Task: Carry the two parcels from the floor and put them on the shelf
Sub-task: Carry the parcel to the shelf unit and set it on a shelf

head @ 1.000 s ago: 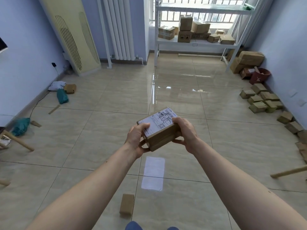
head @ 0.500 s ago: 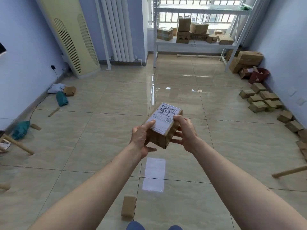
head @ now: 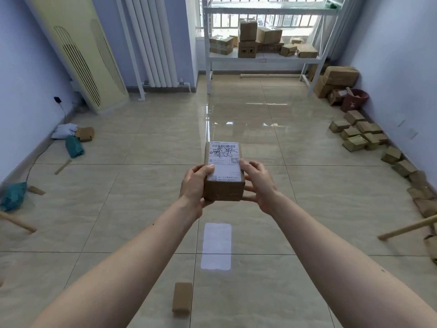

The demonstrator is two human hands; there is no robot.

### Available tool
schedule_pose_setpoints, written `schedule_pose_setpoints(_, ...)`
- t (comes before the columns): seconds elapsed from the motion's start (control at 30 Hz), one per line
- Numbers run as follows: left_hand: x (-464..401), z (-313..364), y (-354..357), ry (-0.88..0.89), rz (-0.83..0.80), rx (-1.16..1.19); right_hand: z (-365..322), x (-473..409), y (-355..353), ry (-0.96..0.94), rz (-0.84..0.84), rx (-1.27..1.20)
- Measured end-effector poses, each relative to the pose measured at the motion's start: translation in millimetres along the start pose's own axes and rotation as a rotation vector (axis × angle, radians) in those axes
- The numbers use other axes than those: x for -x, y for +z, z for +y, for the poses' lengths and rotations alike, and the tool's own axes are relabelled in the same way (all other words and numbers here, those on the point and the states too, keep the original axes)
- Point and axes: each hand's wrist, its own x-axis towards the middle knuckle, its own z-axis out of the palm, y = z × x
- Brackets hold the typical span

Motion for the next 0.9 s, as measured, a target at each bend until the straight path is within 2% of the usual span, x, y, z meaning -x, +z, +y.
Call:
schedule_pose_setpoints(0.23,-24.8,9.3,25.1,0.038,-0.05,0.008,-5.7,-15.2,-7.8,-0.065,0.033,-0.102)
schedule_pose_setpoints(0.47,-71.0,30.2,65.7,0.064,-0.1,-0.034,-37.7,-69.8,-31.5,-0.105,0.044,-0.095)
schedule_pose_setpoints(0.77,-142.5,74.3,125.7,0.14,-0.026,0.011,-101.1,-157.9,-57.4,-0.143,-0.035,0.005)
schedule_pose_setpoints(0.9,-181.1,96.6,140.0,0.175,-0.009,0.009,-124.3,-202.7,-55.9,-0.136,-0.002,0.023)
